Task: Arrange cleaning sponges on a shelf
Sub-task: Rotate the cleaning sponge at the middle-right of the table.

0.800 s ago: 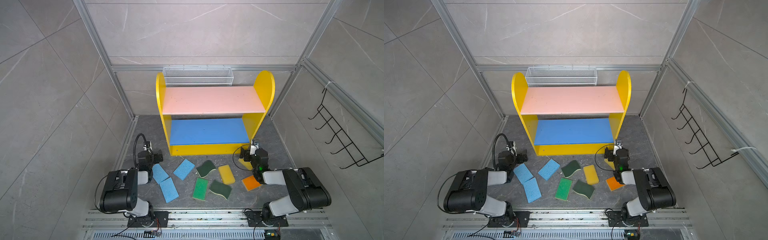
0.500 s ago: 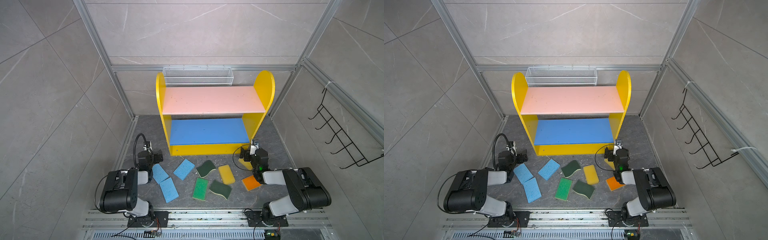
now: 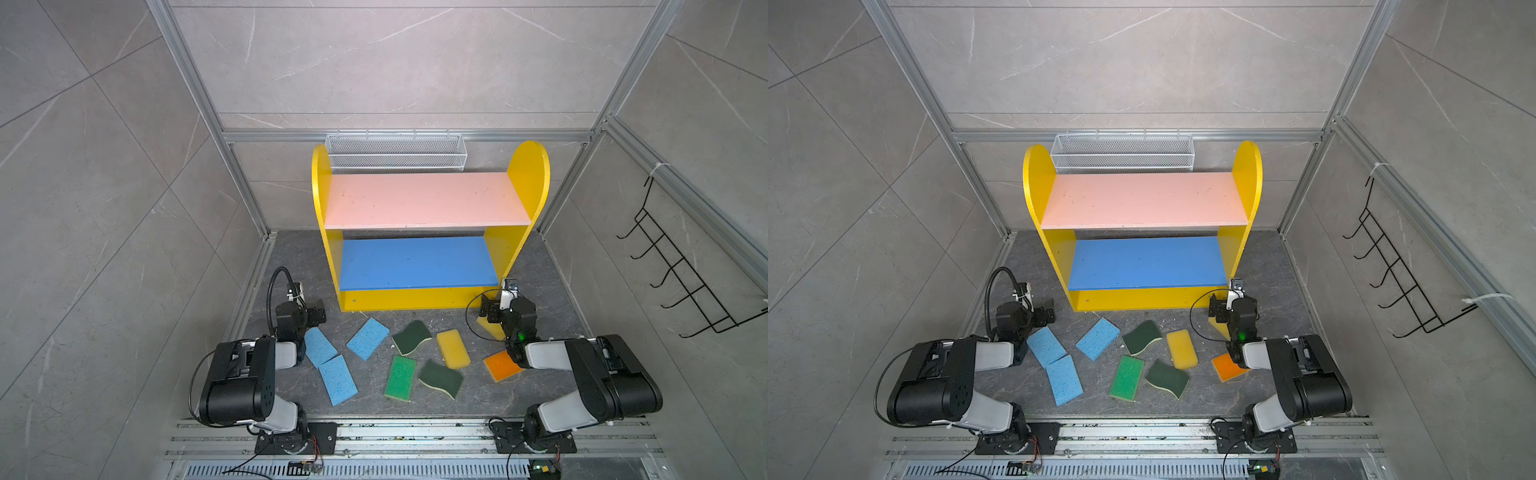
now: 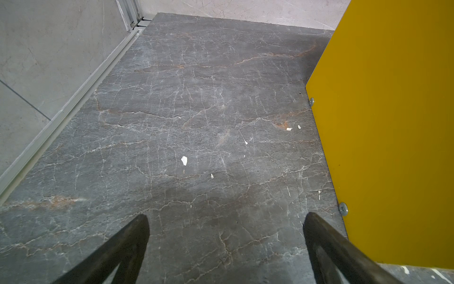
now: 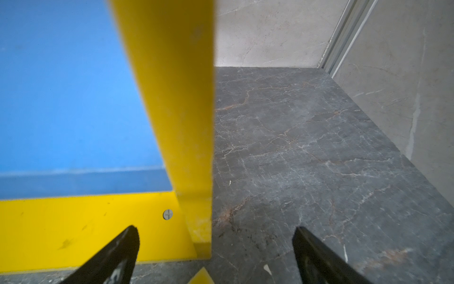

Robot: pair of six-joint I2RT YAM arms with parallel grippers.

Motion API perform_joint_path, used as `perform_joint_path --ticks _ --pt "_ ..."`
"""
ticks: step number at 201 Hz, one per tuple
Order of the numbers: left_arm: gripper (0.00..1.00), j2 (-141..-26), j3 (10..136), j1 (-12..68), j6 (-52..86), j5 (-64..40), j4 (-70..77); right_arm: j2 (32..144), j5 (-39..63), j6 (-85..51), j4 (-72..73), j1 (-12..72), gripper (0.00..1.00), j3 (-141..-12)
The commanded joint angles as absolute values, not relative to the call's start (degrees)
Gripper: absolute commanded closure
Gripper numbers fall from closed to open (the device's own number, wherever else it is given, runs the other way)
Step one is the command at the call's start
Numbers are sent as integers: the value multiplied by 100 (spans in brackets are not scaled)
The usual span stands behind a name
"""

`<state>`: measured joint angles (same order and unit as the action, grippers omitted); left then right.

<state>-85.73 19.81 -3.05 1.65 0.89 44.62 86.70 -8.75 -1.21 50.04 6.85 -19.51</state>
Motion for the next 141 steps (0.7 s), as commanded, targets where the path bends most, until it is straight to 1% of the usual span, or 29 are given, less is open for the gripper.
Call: perform_joint_path --ticks 1,141 --pt "0 -8594 2131 -347 -7 -9 4716 8697 -958 -16 5108 724 0 -2036" --pt "0 -8540 2124 -344 42 146 4689 8692 -961 -11 5115 722 1 -2030"
